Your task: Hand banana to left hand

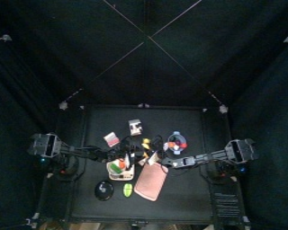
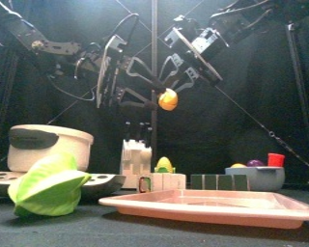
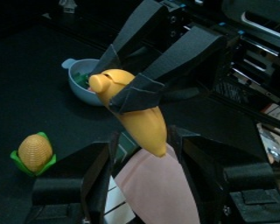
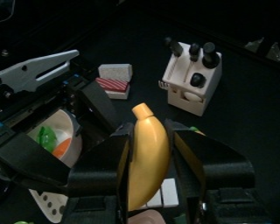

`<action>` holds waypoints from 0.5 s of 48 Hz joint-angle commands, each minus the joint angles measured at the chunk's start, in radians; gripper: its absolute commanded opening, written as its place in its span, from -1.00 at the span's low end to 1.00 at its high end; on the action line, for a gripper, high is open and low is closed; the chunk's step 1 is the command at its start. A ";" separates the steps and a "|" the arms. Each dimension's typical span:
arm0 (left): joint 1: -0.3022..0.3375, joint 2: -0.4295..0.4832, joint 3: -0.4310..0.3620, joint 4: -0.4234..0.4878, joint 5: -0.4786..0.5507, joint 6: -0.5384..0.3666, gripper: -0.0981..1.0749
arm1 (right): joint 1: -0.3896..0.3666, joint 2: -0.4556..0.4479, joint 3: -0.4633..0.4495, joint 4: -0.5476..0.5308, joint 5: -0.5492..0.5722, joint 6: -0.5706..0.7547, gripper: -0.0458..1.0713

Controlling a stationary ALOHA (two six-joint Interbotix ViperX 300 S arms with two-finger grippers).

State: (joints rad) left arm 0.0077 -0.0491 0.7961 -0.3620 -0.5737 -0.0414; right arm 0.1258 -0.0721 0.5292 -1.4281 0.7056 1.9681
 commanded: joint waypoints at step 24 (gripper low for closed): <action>0.003 0.055 -0.100 0.002 0.021 -0.003 0.83 | 0.003 -0.017 -0.038 -0.015 0.002 0.000 0.01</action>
State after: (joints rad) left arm 0.0061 0.0031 0.7271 -0.3528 -0.5446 -0.0430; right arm 0.1258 -0.0706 0.5170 -1.4373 0.7041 1.9681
